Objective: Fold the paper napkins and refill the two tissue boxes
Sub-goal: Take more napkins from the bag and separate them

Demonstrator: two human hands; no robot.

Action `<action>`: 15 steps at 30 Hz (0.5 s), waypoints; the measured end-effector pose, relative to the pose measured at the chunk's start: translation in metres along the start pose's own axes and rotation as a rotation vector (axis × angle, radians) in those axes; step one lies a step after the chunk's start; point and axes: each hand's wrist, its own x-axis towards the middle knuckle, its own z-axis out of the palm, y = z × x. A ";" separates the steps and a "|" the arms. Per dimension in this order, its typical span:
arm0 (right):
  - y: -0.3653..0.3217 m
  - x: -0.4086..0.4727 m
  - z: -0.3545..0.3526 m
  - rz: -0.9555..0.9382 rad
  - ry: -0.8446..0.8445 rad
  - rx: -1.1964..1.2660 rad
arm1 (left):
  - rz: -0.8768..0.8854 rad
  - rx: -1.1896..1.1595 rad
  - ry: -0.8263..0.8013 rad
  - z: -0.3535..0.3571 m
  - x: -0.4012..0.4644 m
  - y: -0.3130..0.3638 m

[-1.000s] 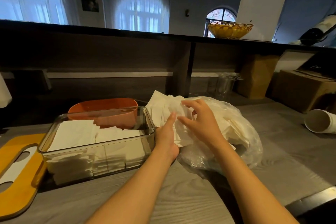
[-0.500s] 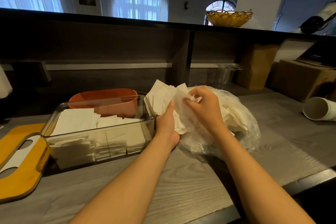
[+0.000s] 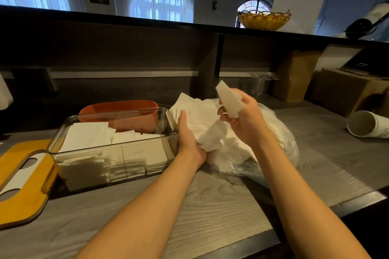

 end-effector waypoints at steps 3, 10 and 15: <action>0.023 0.007 0.001 -0.023 0.235 -0.538 | 0.012 -0.003 0.011 0.001 -0.002 -0.002; 0.034 0.004 0.000 -0.053 0.322 -0.614 | 0.007 0.196 0.025 0.002 -0.004 -0.004; 0.029 0.008 -0.006 -0.138 0.160 -0.831 | 0.047 0.248 0.065 0.001 -0.002 -0.005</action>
